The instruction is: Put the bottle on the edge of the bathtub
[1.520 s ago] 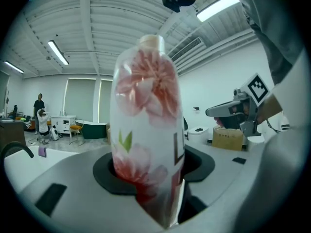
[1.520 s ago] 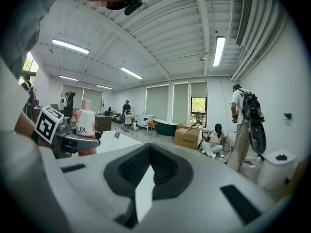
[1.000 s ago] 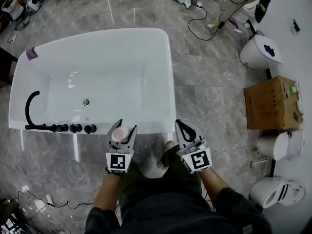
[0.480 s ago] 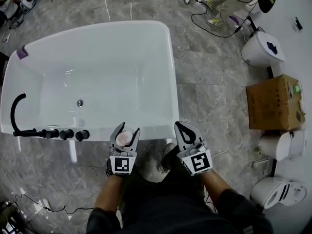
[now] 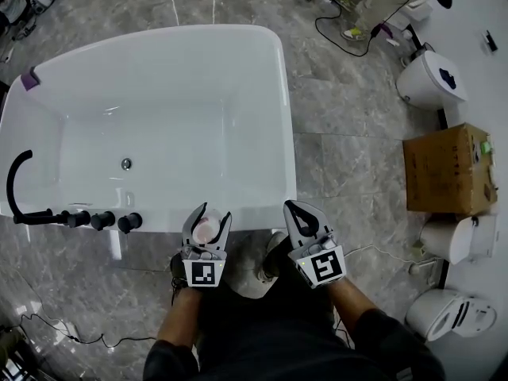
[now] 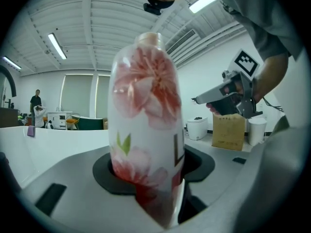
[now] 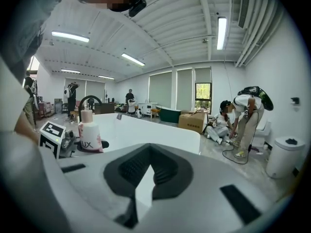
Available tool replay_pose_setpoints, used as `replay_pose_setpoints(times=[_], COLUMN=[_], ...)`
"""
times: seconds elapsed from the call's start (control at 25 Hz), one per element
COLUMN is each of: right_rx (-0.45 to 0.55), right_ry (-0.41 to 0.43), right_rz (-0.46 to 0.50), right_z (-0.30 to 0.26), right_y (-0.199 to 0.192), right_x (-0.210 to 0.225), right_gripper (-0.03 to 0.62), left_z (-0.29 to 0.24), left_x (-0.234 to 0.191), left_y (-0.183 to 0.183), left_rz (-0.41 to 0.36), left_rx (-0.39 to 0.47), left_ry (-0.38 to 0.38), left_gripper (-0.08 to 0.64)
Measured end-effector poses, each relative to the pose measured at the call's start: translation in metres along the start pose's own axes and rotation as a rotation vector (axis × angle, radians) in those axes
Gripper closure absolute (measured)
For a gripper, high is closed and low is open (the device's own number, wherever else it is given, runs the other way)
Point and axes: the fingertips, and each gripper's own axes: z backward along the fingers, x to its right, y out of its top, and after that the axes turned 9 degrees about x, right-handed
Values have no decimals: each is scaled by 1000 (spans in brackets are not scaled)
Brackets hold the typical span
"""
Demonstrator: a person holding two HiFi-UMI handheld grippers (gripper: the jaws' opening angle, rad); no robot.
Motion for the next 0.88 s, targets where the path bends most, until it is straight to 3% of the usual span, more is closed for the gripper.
replay_pose_setpoints(times=[0.24,0.68,0.88], right_rx=[-20,-29,-30], right_ry=[8,-8,-11], right_rz=[-9,-16,-23], right_z=[1,10,11], right_y=[-6,6,20], right_x=[-5,-6,-10], right_gripper=[591,591,591], left_z=[2,9,20], left_x=[4,3,1], left_y=[-4,-3,0], left_rz=[-52,-39,-47], left_rx=[-25,-50,-104], left_ry=[-36,-56,-76], left_gripper=[316,293,275])
